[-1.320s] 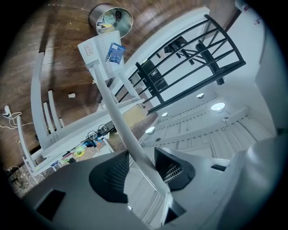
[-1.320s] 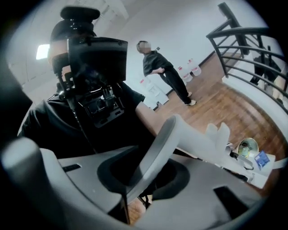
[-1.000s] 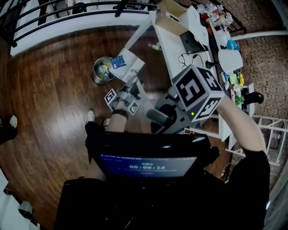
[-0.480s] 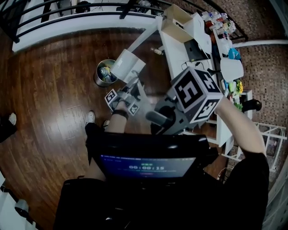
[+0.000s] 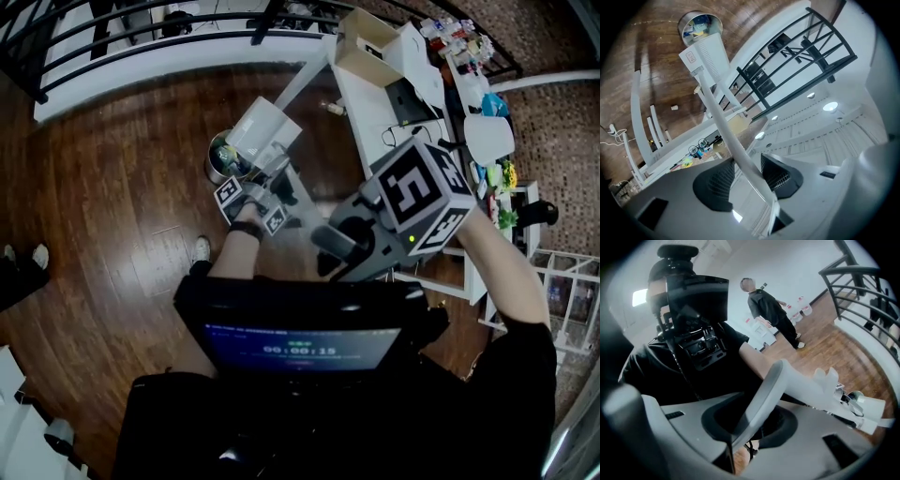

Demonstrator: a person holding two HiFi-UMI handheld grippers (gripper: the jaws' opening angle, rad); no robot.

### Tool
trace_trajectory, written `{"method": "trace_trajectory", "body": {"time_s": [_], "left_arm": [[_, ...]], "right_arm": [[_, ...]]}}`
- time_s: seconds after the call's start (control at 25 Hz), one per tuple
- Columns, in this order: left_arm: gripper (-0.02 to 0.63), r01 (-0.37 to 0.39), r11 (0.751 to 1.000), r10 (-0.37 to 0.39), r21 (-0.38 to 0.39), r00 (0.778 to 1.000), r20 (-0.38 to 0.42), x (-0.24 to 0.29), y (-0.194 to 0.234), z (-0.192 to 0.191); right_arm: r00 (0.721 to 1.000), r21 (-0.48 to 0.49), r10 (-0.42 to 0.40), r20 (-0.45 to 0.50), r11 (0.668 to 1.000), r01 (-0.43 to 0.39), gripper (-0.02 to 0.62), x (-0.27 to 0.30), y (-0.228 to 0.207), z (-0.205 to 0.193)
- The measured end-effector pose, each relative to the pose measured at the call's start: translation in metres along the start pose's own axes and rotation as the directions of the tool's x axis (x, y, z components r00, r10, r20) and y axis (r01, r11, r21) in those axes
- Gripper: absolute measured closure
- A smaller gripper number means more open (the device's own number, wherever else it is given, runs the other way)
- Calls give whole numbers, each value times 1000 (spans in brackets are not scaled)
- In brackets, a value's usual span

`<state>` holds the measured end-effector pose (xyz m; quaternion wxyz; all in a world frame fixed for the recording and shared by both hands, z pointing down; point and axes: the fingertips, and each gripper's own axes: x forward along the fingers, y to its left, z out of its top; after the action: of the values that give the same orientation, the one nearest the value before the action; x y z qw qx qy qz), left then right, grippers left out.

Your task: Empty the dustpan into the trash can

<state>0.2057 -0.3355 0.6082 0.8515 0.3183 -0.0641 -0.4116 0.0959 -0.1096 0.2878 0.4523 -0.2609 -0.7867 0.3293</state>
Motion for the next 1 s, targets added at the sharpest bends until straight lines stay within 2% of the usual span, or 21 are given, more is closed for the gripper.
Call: {"method": "trace_trajectory", "body": {"time_s": [0.16,0.36,0.52,0.72,1.0], "left_arm": [[443,-58,994,63,96,997,-49,3,-19,0],[440,-109,966,132,235,988,-83,-2,-57,4],[440,-127,937,154,324,986,-59,-18,-87,10],[440,-171,891,195,421,981,-14,-42,-114,15],[440,-240,832,246,500,968,54,-80,-132,17]], "right_arm": [[998,-49,-41,54,998,43,505,-5,7,3],[987,-132,-68,146,987,87,505,-5,16,10],[977,-202,-78,199,972,119,505,2,24,12],[959,-297,-47,280,946,133,505,12,36,12],[932,-375,-2,363,915,148,500,31,49,11]]}}
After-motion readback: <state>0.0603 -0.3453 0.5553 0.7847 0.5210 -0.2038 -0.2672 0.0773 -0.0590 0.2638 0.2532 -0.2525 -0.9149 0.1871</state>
